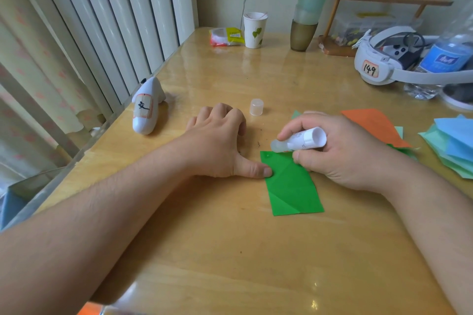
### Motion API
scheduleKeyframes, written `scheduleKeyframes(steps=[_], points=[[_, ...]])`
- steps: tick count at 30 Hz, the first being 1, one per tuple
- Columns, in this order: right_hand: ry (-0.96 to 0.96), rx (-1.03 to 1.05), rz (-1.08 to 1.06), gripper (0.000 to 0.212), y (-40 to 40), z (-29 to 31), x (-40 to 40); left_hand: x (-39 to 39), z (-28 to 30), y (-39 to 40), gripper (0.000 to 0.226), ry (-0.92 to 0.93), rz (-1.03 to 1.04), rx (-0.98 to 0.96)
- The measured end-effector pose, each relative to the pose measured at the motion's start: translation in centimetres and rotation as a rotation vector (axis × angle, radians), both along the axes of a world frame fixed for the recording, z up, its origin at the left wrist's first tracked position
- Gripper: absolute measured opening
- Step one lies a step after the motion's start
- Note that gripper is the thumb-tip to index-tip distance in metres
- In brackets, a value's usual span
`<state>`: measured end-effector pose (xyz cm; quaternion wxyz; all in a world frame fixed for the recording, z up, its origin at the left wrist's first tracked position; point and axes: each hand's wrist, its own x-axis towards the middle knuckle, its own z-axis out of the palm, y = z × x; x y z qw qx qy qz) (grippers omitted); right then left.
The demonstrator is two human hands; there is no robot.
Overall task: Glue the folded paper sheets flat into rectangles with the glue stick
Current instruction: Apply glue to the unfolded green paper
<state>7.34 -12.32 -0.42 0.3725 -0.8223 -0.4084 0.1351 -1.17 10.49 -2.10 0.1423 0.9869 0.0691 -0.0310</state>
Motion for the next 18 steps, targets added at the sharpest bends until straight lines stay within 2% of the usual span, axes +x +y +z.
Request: scheduleKeyframes(steps=[2,4,7,9,11,15,18], points=[[0.066,0.069,-0.032,0.04,0.1,0.3,-0.2,0.0,0.0,0.0,0.084,-0.003,-0.003,0.001],[0.186,0.229,-0.044,0.038,0.3,0.4,-0.3,0.0,0.0,0.1,0.083,0.001,-0.004,0.0],[0.42,0.447,-0.032,0.021,1.1,0.1,-0.2,0.0,0.1,0.0,0.082,-0.001,-0.004,0.001],[0.479,0.496,-0.074,0.016,1.8,-0.1,-0.1,0.0,0.1,0.0,0.082,-0.001,-0.007,0.001],[0.428,0.467,-0.124,0.021,2.3,-0.4,-0.1,0.1,0.1,0.0,0.082,-0.002,-0.009,0.0],[0.225,0.341,-0.142,0.044,3.1,-0.7,-0.5,0.0,0.1,0.0,0.082,-0.001,-0.006,-0.003],[0.036,0.185,-0.185,0.049,3.7,-0.7,-0.6,0.1,0.0,0.0,0.082,-0.007,-0.002,-0.006]])
